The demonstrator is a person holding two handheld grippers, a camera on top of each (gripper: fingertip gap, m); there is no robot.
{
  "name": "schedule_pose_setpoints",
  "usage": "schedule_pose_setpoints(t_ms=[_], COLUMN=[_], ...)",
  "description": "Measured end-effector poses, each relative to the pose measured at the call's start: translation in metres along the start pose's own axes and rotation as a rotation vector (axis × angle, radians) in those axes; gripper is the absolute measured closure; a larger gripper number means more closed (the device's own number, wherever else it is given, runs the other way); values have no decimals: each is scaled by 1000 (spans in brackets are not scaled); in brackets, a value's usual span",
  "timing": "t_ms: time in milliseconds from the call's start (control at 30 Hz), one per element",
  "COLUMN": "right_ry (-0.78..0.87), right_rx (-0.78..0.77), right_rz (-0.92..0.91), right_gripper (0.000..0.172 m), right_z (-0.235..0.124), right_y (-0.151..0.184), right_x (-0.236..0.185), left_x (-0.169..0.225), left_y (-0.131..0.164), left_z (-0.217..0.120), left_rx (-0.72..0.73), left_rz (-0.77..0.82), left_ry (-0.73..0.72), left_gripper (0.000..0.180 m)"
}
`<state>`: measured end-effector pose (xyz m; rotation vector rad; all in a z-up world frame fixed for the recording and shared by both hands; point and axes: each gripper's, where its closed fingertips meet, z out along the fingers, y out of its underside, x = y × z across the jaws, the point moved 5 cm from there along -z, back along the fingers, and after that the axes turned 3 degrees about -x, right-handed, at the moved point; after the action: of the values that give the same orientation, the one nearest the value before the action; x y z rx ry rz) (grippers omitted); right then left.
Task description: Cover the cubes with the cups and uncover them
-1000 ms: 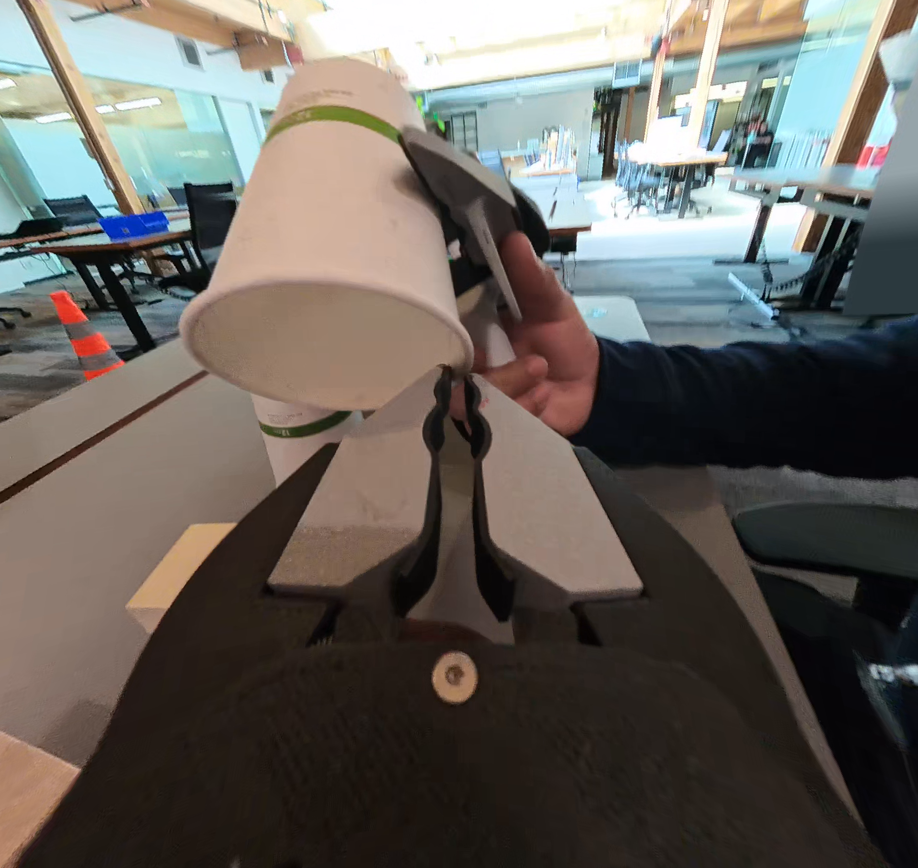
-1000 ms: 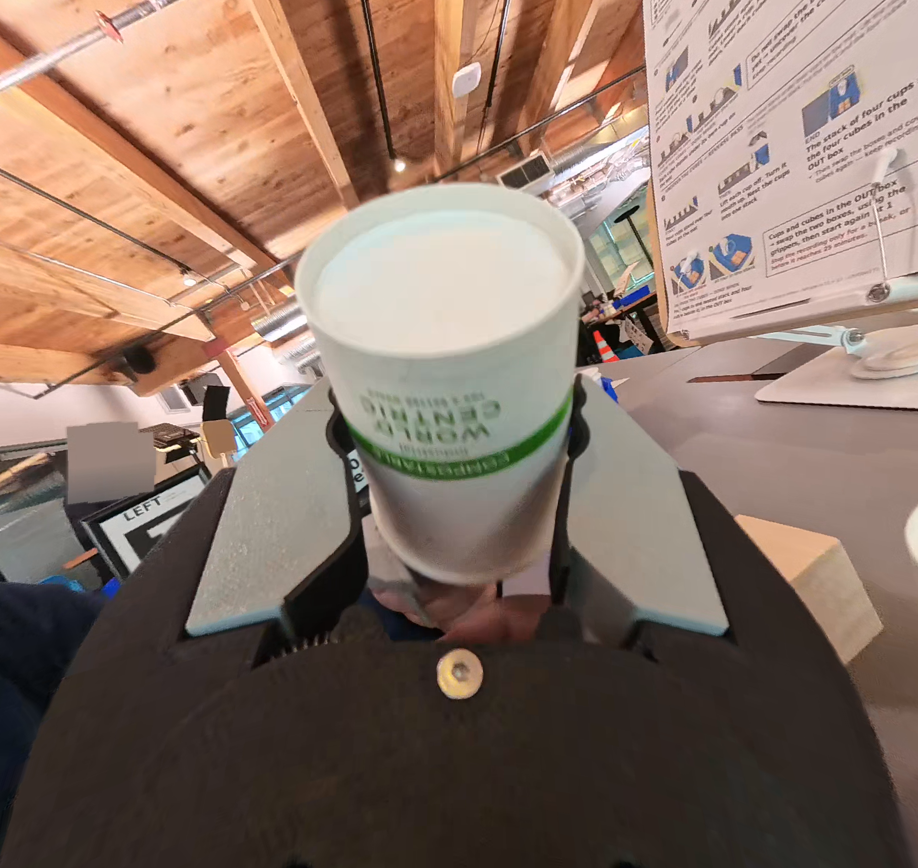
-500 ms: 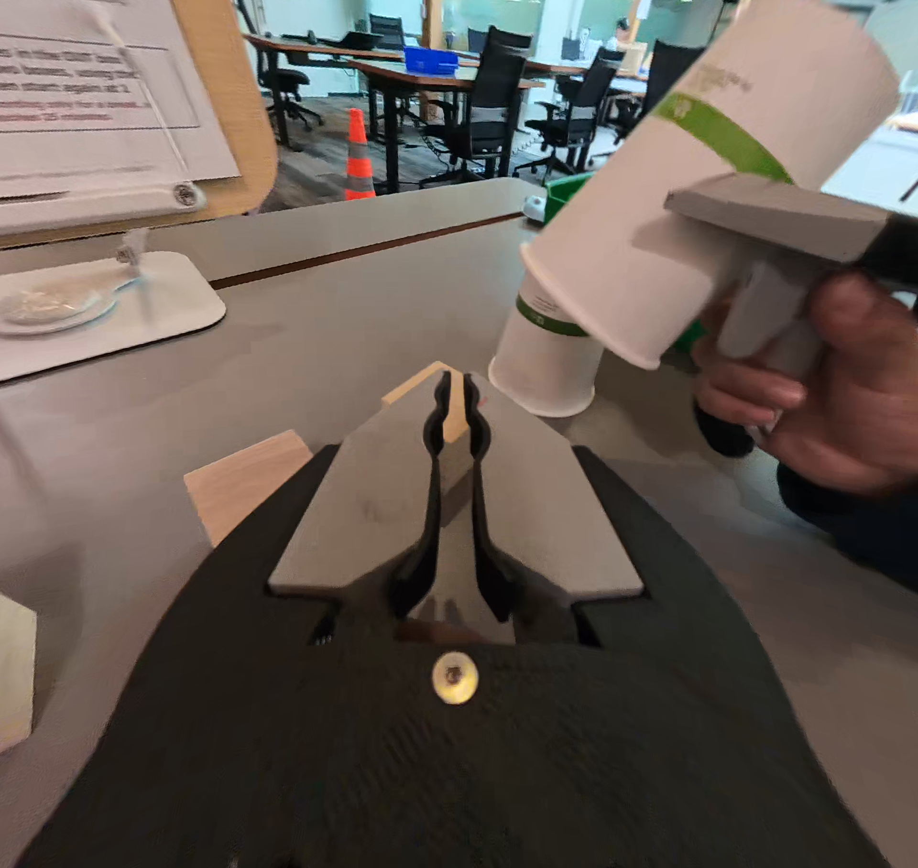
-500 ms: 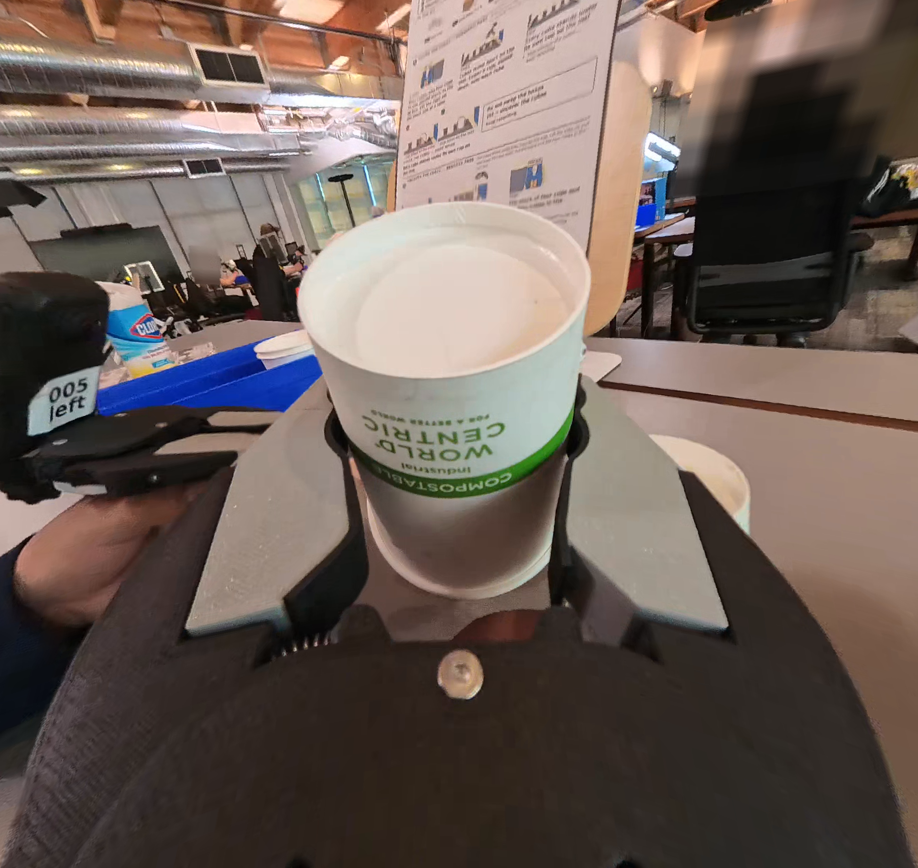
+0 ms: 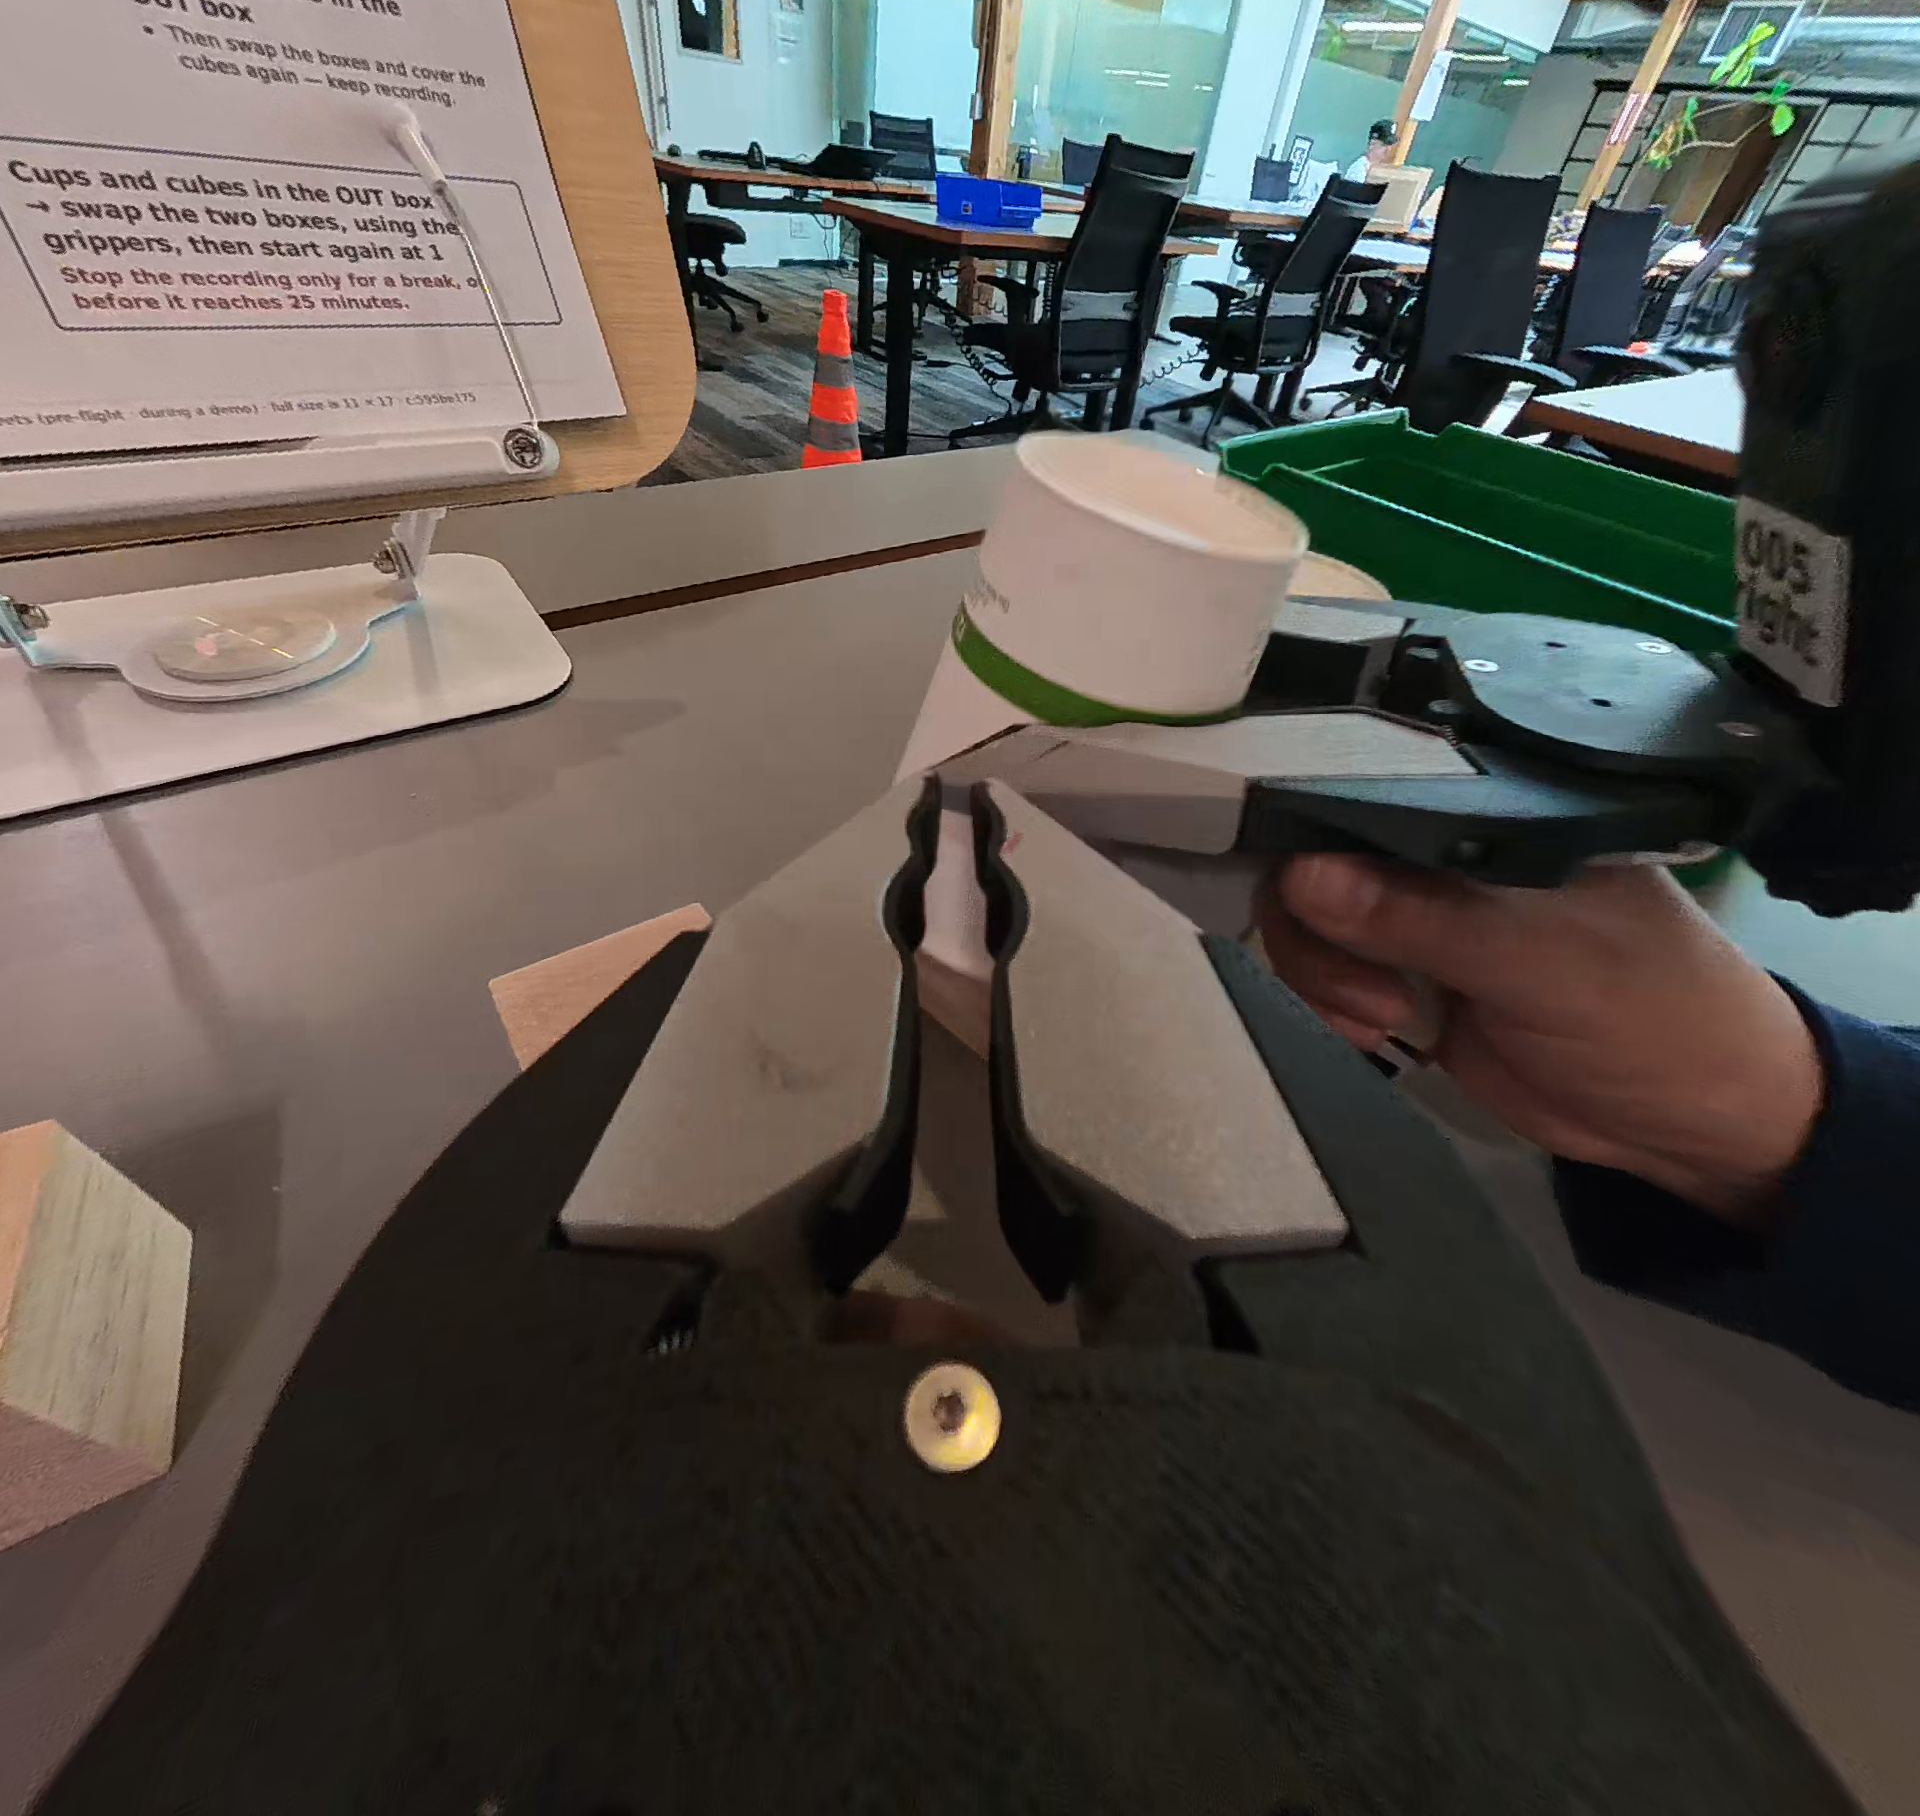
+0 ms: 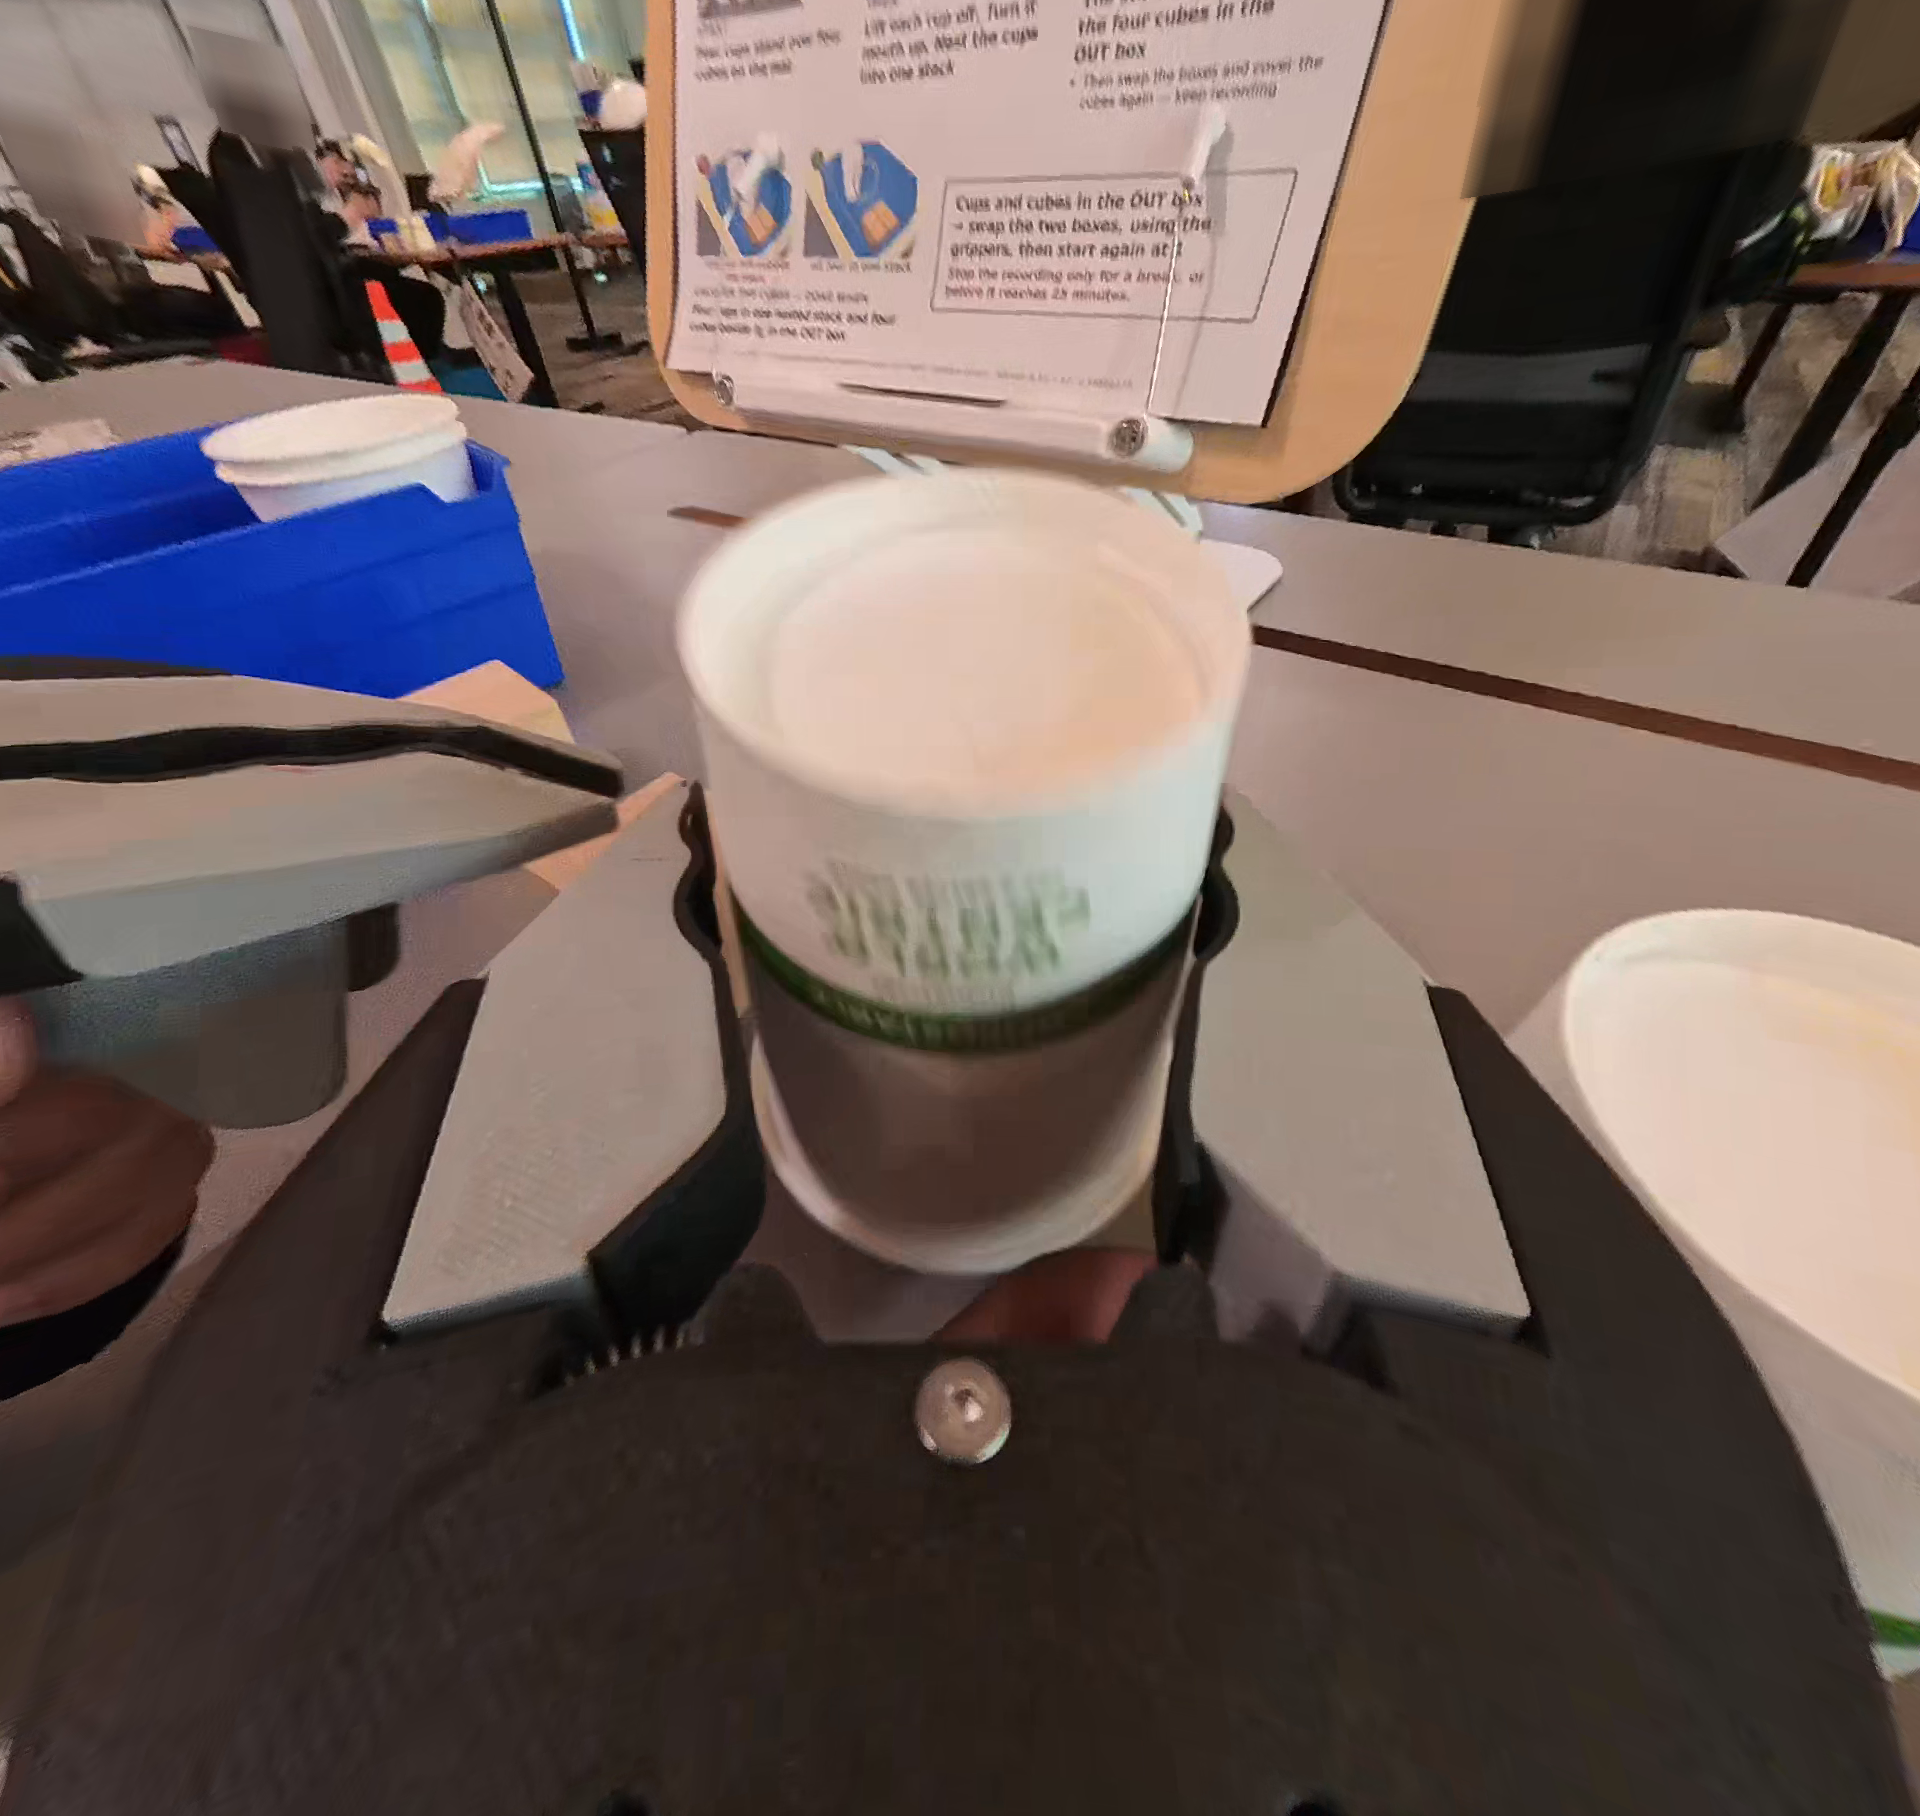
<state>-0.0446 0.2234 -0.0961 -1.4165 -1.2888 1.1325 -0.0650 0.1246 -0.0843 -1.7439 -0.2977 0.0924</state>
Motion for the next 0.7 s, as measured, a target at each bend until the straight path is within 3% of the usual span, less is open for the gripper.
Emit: schedule_pose_setpoints(t_ms=[200, 467, 700], right_ry=[13, 96, 83], right_rx=[1, 71, 232], right_rz=[-61, -149, -206], right_gripper=[92, 96, 101], right_z=[-5, -24, -52], right_y=[3, -6, -24], right_x=[-4, -14, -25], left_x=[-6, -14, -16], left_y=[-3, -6, 2], left_z=[-3, -7, -2], left_rx=[20, 46, 22], left_rz=[-30, -38, -34], left_ry=[-18, -48, -71], left_gripper=[177, 173, 171])
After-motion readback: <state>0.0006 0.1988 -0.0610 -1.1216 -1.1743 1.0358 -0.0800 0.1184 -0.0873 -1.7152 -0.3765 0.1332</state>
